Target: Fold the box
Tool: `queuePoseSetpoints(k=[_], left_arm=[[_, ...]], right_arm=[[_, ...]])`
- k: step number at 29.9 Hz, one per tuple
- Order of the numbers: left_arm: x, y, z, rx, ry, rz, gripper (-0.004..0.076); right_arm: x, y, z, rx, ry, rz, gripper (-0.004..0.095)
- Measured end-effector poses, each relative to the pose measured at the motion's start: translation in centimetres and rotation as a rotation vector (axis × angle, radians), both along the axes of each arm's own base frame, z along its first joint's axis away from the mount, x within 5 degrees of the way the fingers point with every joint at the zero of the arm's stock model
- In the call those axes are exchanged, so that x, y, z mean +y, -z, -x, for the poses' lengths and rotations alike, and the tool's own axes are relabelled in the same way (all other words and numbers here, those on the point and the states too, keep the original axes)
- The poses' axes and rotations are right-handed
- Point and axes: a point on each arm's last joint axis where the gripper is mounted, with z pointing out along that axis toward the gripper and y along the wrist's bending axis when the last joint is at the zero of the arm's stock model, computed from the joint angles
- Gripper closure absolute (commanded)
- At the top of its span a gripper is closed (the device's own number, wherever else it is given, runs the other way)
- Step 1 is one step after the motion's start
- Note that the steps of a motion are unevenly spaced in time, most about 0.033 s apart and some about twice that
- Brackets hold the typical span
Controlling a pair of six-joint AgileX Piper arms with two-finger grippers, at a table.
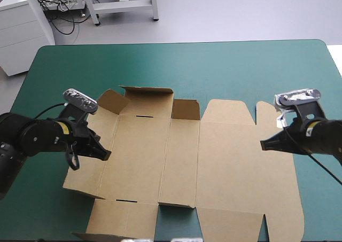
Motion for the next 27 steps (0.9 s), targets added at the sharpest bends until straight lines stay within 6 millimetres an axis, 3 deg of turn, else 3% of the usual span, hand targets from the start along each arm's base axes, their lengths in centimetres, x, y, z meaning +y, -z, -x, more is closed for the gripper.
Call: queuePoseSetpoints(k=[5,9,12,18,23,27], left_arm=[[-0.4,0.4,-2.7,0.080,0.041,0.103,0.0730],[1.9,0.3,-4.8,0.095,-0.019,0.263,0.0730],[4.8,0.1,-5.8,0.068,-0.129,0.351,0.0730],[9.9,-0.1,-5.9,0.014,-0.329,0.364,0.0730],[13.0,-0.1,-5.4,-0.007,-0.463,0.363,0.0724],[14.9,0.3,-4.9,0.031,-0.628,0.340,0.0571]], right_arm=[[-1.4,0.0,3.4,-0.076,0.061,0.012,0.0931],[-2.1,-0.1,5.3,-0.128,0.082,0.011,0.0931],[-2.4,-0.2,6.0,-0.149,0.099,0.006,0.0931],[-2.6,-0.3,6.0,-0.157,0.111,0.024,0.0931],[-2.9,-0.3,6.0,-0.167,0.126,0.055,0.0931],[-3.0,-0.3,5.9,-0.169,0.129,0.065,0.0931]])
